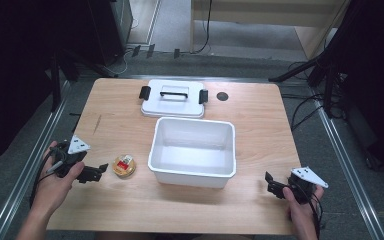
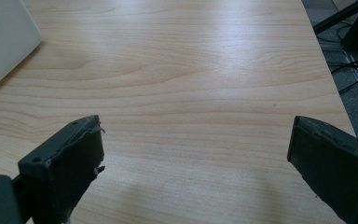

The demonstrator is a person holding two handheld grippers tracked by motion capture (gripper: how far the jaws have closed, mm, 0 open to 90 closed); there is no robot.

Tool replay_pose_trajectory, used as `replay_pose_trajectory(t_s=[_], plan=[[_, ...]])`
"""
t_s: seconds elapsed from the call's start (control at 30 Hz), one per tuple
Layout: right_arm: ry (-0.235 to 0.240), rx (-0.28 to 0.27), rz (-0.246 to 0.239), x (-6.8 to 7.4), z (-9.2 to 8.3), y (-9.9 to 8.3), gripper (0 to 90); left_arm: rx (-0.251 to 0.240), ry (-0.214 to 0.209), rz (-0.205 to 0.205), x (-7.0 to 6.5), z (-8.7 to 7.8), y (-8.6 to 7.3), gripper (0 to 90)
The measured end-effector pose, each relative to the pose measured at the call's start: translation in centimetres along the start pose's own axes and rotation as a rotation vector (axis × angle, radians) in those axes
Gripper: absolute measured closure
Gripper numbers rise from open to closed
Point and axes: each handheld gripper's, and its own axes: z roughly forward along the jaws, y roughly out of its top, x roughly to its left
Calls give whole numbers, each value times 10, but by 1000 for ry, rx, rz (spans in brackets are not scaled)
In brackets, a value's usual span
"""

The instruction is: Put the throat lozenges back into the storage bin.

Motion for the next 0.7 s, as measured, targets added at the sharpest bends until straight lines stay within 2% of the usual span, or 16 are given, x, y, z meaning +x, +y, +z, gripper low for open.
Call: replay_pose_trajectory(t_s=[0.27, 0.53, 0.6, 0.7], plan=[[5, 8, 2, 0, 0, 0, 36, 112, -10, 74, -6, 8, 15, 0], [7, 12, 5, 0, 1, 0, 36, 218, -56, 147, -14, 20, 27, 0], [7, 12, 5, 0, 1, 0, 36, 241, -72, 150, -16, 23, 29, 0], [8, 12, 4, -1, 1, 0, 36, 272, -71, 175, -19, 30, 33, 0]])
